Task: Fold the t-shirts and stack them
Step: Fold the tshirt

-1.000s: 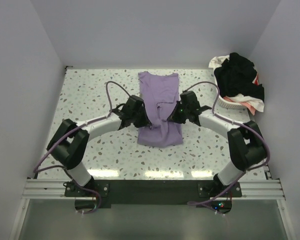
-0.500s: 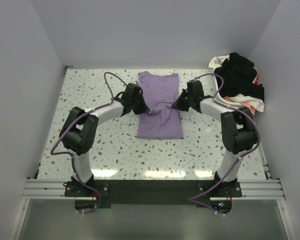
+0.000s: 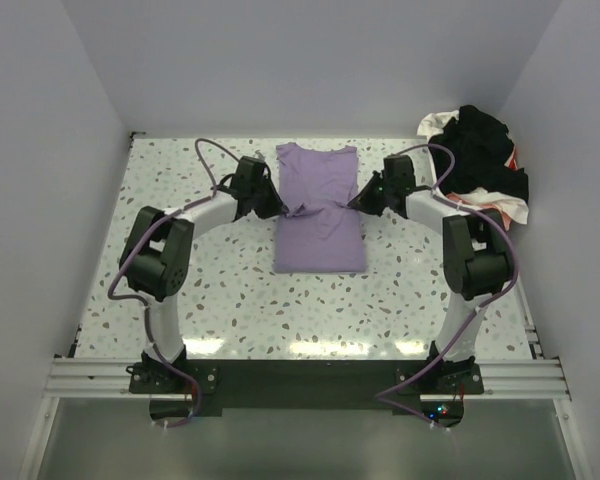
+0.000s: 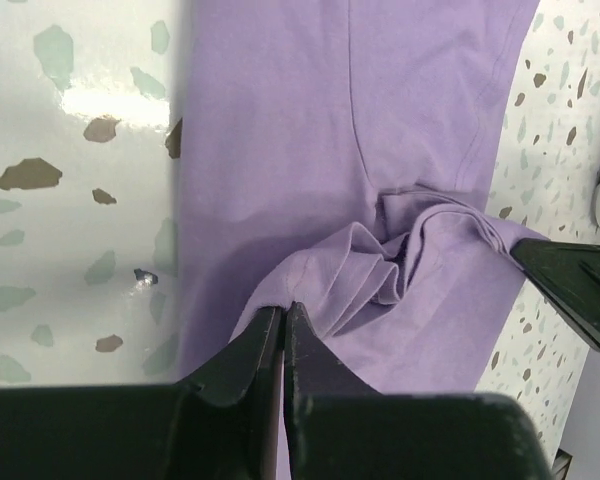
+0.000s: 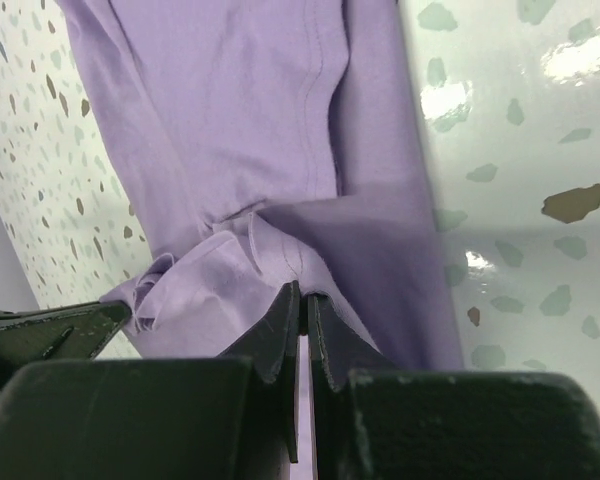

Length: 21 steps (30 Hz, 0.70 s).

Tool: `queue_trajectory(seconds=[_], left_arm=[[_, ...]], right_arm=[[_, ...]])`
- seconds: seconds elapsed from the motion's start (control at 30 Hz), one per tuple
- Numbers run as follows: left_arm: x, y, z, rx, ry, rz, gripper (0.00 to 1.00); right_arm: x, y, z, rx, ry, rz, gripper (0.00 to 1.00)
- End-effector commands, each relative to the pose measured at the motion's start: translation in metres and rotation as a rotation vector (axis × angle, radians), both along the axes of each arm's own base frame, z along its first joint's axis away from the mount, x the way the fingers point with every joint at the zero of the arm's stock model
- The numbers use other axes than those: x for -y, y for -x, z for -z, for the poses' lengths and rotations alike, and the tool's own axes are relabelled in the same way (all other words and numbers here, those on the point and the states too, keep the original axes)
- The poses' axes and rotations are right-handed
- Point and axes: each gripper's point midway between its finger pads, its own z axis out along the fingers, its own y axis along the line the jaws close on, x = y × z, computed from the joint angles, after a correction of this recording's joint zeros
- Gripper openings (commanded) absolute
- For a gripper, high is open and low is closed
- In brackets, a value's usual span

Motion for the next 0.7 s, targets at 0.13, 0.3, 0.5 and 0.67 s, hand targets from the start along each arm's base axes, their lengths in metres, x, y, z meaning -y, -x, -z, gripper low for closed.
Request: queue_trajectory(seconds=[0.13, 0.3, 0.5, 0.67], left_arm=[[0.003, -0.02, -0.008, 0.046, 0.037, 0.071, 0.09], [0.0, -0.024, -0.004, 0.046, 0.038, 0.067, 0.13], [-0.011, -0.032, -0.019, 0.095, 0.046, 0.066, 0.4], [-0.024, -0.029, -0.05, 0.186, 0.021, 0.042, 0.54]], right_arm=[[0.015, -0.02, -0.017, 0.067, -0.047, 0.036, 0.0], [0.018, -0.023, -0.015, 0.063, -0.051, 0.039, 0.0], [0.024, -0.026, -0.019, 0.077, -0.056, 0.033, 0.21], [0.029, -0.027, -0.038, 0.136, 0.02, -0.007, 0.44]])
